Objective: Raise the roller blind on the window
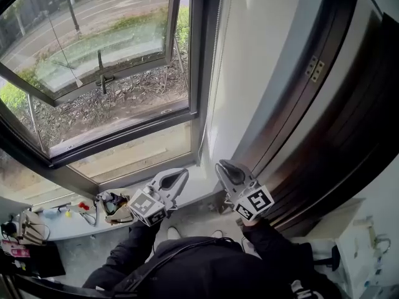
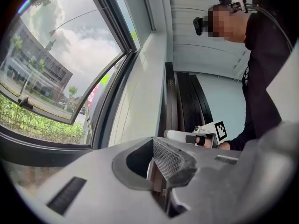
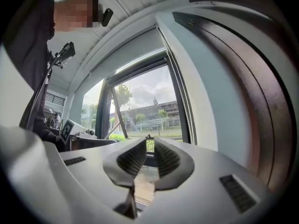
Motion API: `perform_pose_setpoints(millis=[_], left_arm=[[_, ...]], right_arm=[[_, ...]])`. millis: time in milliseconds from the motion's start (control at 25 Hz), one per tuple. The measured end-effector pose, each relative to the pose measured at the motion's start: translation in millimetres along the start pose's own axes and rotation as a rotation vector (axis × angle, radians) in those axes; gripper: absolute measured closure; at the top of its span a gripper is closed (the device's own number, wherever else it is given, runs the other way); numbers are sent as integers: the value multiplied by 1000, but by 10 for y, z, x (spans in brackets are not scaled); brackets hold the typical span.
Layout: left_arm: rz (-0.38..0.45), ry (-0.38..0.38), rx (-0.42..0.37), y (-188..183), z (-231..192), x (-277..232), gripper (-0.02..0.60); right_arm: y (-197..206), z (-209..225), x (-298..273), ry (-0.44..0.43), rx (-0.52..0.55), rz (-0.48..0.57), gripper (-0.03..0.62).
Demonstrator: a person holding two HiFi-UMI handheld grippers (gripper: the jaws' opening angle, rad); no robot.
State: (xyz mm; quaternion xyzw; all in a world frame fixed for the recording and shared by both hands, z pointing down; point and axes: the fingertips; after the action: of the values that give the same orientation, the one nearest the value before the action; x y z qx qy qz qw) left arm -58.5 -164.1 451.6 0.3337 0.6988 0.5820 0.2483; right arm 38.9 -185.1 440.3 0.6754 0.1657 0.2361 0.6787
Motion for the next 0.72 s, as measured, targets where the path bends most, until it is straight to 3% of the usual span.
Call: perform_pose_setpoints(millis=[40, 80, 400, 720], left_arm=[[-2, -3, -8, -1, 8, -3, 575], [-5, 1, -16, 4, 21, -9, 575], [3, -4, -35, -1, 98, 4, 575], [3, -30, -38, -27, 35, -13, 575]], right_arm=[[1, -32, -11, -14, 0, 0, 576], [9, -62, -25, -29, -2, 0, 586], [87, -314, -115, -131, -48, -18, 588], [23, -332, -134, -150, -39, 4, 588]])
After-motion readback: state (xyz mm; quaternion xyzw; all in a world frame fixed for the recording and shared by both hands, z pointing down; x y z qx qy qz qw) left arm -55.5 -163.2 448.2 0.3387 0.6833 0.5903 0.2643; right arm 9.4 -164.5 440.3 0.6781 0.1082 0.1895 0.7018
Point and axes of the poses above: the fingertips, and each gripper's own axes: x backward along the fingers, z to its right, y out of its underside, and after that the axes turned 9 degrees about -y, right-handed
